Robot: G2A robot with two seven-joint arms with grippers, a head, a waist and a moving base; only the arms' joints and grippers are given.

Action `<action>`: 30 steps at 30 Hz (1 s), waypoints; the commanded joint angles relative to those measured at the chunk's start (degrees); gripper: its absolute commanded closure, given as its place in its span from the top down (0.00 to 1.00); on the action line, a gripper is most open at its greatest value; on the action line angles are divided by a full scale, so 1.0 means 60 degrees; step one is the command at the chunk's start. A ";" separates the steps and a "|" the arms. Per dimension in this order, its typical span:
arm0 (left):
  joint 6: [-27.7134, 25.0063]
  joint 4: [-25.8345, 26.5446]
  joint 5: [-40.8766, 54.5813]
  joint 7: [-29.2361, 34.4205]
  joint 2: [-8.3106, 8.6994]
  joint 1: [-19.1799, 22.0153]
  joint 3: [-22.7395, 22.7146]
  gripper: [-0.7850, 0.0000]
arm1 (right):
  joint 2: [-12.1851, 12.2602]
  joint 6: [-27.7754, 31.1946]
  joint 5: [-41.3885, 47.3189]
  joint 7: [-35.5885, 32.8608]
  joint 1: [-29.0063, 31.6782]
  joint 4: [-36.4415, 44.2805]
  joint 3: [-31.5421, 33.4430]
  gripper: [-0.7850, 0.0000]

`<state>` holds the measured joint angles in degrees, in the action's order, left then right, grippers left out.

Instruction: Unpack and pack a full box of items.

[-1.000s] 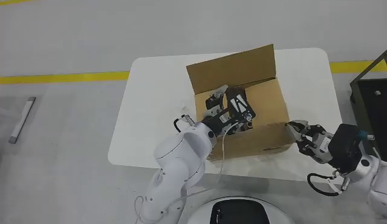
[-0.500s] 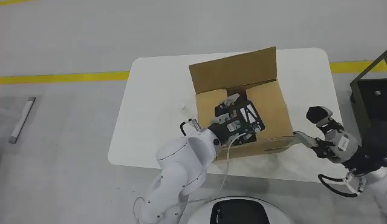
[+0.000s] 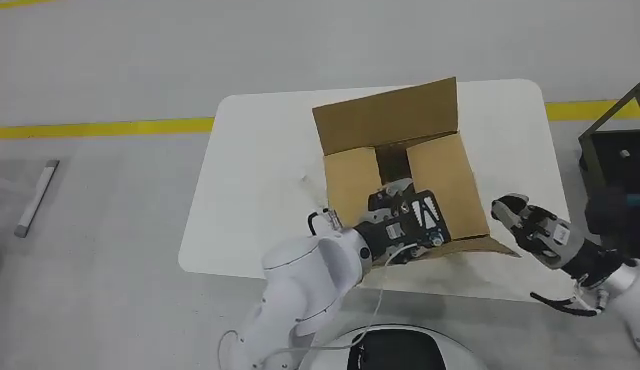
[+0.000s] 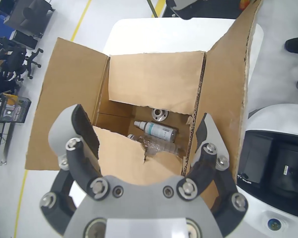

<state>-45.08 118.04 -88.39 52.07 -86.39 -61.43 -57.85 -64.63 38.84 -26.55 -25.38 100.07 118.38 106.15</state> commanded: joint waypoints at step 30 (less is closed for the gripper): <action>0.2249 -0.0976 -0.0822 -0.0832 0.0136 0.0332 0.0006 1.00 | 0.0327 0.1770 -0.1777 -0.0830 0.0554 -0.0471 -0.0664 0.00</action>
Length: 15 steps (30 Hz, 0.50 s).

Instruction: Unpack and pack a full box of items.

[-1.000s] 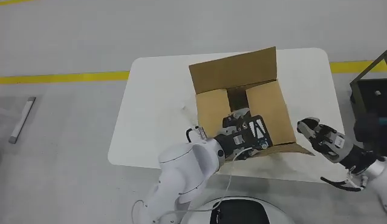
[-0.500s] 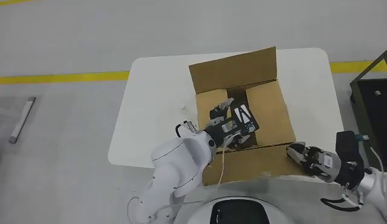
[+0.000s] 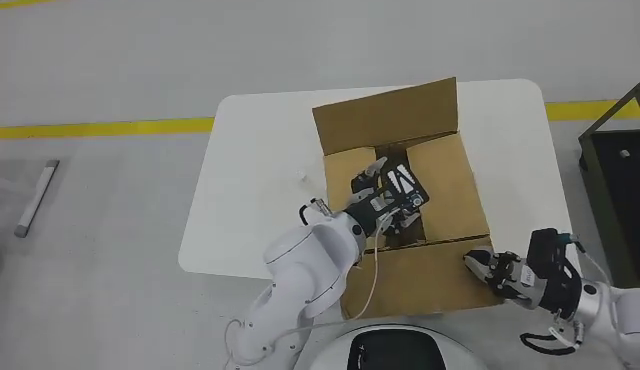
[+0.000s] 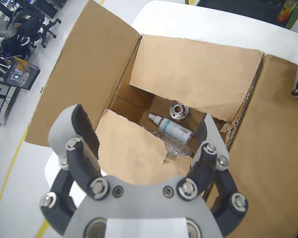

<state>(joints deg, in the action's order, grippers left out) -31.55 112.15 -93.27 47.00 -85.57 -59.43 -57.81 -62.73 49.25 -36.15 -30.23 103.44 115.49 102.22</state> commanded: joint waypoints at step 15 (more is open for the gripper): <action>-0.0006 0.0005 -0.0007 0.0012 0.0000 0.0000 -0.0002 1.00 | -0.0152 -0.3336 -0.0994 0.2784 -0.0023 -0.0449 0.0652 0.00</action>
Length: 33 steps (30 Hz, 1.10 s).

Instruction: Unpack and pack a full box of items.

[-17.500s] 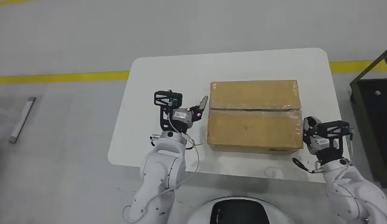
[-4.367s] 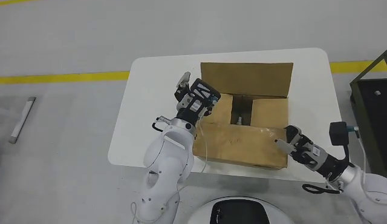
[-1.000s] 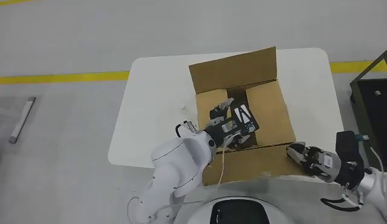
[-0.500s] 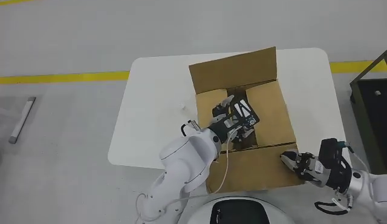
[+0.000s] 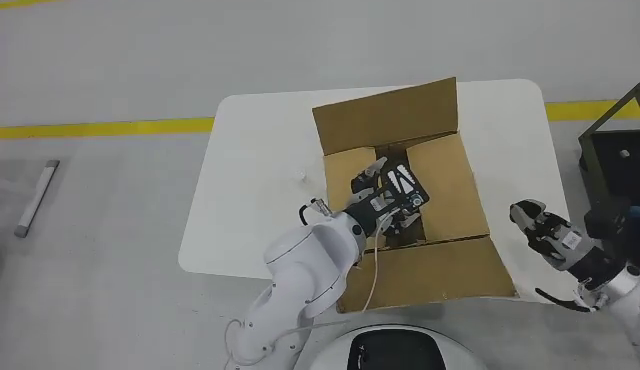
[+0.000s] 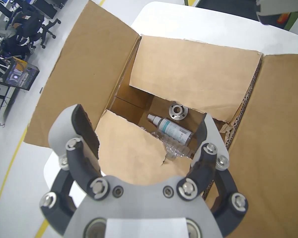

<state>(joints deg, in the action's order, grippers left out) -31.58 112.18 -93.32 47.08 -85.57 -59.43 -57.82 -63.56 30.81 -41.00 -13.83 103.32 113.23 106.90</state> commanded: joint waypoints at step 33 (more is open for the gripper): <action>0.1158 -0.0926 -0.4129 0.0257 0.0260 -0.0707 0.0219 0.00 | 0.0008 0.0562 -0.0611 0.0823 0.0157 0.0376 -0.1006 0.00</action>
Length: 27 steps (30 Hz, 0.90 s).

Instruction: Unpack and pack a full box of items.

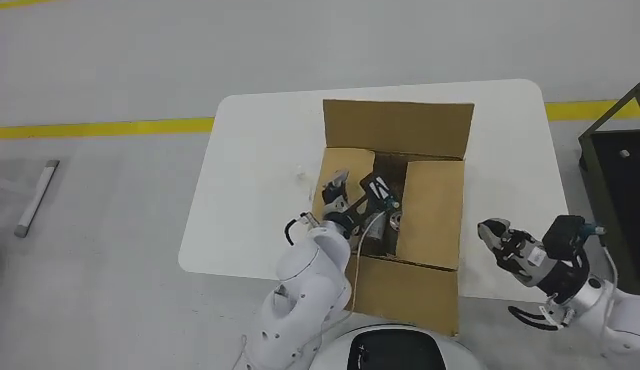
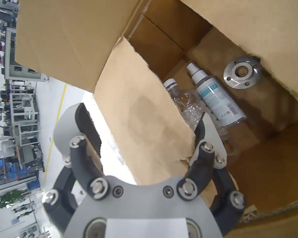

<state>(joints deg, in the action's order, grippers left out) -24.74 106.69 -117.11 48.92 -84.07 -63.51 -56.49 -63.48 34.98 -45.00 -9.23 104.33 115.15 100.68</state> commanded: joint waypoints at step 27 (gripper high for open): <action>0.2484 0.0649 0.3018 0.0458 -0.0316 0.0166 -0.0942 1.00 | 0.0034 -0.0412 0.0192 -0.0776 -0.0849 0.0442 -0.0366 0.00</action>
<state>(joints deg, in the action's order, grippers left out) -9.47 110.84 -98.01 51.69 -86.03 -62.63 -62.05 -63.31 32.51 -43.64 -13.16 99.53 118.00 98.81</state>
